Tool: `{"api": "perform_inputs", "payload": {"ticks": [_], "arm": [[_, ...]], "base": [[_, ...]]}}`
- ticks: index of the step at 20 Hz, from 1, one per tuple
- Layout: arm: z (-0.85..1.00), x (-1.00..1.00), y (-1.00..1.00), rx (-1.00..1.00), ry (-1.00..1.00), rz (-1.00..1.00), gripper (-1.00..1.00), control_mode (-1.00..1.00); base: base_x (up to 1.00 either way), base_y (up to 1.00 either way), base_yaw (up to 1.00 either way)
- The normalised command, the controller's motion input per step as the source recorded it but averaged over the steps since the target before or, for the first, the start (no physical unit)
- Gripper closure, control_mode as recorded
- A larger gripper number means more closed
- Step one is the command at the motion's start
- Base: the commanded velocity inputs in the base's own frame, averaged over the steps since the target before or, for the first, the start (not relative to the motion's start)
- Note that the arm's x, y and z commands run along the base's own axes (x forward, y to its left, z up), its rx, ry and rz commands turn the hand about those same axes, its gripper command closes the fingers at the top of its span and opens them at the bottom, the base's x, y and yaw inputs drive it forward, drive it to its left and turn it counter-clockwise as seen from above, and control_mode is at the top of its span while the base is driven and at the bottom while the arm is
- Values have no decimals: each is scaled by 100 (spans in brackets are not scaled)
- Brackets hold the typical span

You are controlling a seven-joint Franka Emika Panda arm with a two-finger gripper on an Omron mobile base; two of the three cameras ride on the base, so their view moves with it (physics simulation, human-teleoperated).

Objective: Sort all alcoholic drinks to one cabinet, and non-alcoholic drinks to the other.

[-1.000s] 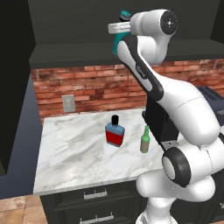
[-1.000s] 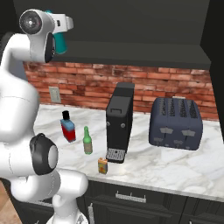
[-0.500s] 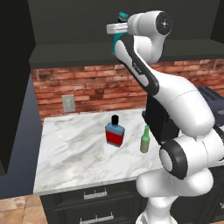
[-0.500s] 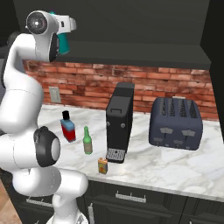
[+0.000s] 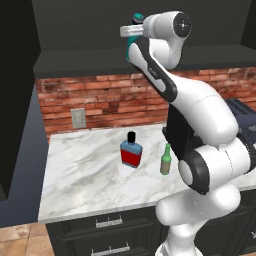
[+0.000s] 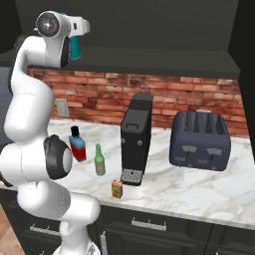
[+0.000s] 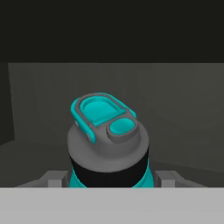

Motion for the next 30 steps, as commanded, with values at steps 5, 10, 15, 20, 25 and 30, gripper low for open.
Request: {"api": "perform_inputs", "payload": {"ticks": [5, 10, 15, 20, 25, 30], "arm": [[-11, 21, 0, 0, 9, 0, 100, -100], [-13, 23, 0, 0, 9, 0, 100, -100], [-21, 27, 0, 0, 6, 0, 100, -100], [-43, 13, 0, 0, 6, 0, 100, -100], [-50, 21, 0, 0, 8, 0, -100, -100], [-25, 6, 0, 0, 1, 0, -100, -100]], "base": [[0, 0, 0], [0, 0, 0], [0, 0, 0], [0, 0, 0], [0, 0, 0], [0, 0, 0]]}}
